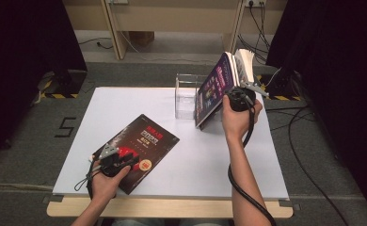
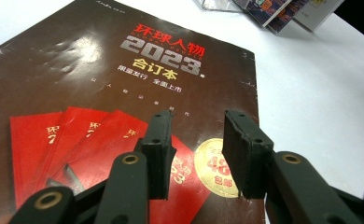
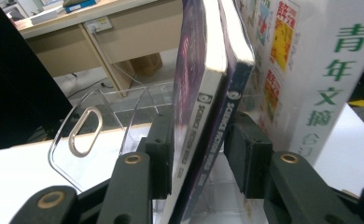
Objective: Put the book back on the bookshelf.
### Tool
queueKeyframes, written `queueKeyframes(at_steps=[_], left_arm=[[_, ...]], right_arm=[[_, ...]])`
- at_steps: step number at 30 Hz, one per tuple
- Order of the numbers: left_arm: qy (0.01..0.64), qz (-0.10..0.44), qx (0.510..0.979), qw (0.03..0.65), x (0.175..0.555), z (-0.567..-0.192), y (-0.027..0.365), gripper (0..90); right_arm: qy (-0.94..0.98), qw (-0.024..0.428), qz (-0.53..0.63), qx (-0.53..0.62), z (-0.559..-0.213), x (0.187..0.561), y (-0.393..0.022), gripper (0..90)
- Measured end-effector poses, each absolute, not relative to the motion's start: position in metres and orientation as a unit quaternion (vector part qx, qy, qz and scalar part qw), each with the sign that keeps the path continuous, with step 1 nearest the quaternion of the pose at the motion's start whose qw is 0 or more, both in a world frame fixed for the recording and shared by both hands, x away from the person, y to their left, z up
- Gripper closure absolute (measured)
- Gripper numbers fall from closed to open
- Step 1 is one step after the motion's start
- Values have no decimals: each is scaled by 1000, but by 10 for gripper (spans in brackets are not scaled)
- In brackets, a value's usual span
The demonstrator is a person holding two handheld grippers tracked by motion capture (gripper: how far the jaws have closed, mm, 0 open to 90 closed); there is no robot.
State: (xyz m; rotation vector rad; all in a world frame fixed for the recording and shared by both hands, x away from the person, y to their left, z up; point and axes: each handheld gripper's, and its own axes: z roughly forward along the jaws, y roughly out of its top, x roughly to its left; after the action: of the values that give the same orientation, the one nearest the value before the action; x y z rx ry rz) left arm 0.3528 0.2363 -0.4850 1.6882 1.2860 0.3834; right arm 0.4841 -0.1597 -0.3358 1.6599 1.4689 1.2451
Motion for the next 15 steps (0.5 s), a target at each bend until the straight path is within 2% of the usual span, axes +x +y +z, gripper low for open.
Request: queueKeyframes(at_steps=[10,15], left_arm=[[525,156,691,472,353,-486,236,621],[524,155,692,472,353,-486,235,621]], right_arm=[[551,303,456,630,-336,494,-156,697],[555,306,451,628,-334,497,-152,686]])
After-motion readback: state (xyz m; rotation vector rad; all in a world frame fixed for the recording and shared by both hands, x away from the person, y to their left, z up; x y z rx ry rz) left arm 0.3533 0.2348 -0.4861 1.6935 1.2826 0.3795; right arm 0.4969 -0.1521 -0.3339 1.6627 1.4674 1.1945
